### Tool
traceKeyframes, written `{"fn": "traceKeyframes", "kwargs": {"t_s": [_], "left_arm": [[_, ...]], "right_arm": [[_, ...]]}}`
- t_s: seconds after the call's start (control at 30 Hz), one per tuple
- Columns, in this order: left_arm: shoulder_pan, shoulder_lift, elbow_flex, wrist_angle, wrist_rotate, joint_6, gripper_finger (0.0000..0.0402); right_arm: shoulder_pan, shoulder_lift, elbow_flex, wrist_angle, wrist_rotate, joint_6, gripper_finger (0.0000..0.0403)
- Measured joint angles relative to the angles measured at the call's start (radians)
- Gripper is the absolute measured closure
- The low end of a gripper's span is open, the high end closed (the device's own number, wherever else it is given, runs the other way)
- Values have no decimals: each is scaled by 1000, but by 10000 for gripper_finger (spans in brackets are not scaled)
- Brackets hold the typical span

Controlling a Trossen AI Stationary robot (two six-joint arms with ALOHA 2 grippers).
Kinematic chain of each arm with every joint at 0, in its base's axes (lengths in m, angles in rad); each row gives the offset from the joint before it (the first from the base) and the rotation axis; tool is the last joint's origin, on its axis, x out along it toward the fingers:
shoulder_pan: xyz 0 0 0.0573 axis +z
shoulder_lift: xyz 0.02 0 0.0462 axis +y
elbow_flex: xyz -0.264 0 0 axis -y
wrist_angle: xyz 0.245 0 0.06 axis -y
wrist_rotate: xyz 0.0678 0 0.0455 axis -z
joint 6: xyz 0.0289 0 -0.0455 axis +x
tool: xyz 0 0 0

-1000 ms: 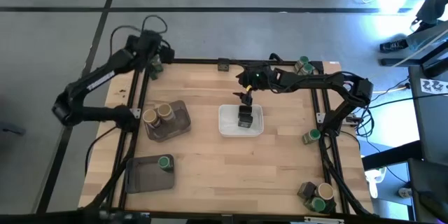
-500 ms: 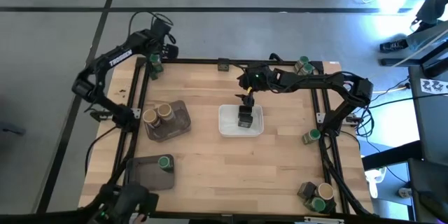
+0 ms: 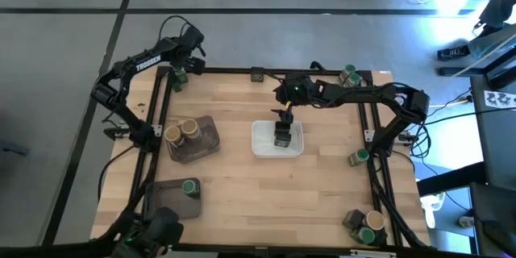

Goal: Sort spices by type
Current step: Put the green seasoning bottle into the bottom black bin

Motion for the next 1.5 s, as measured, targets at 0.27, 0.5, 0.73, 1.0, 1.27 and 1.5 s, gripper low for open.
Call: {"fn": "traceKeyframes", "kwargs": {"t_s": [0.27,0.5,0.73,1.0,1.27,1.5], "left_arm": [[-26,45,0,-52,-55,68,117],[-22,86,0,-69,-73,152,117],[-18,125,2,-79,-90,171,117],[-18,126,3,-96,-52,201,117],[-25,132,-3,-108,57,189,117],[-55,125,0,-109,157,186,117]], "right_arm": [[0,0,-2,-5,-22,0,17],[0,0,-2,-5,-27,1,17],[0,0,-2,-4,-54,3,17],[0,0,-2,1,-56,3,17],[0,0,-2,3,-56,3,17],[0,0,-2,3,-56,2,17]]}}
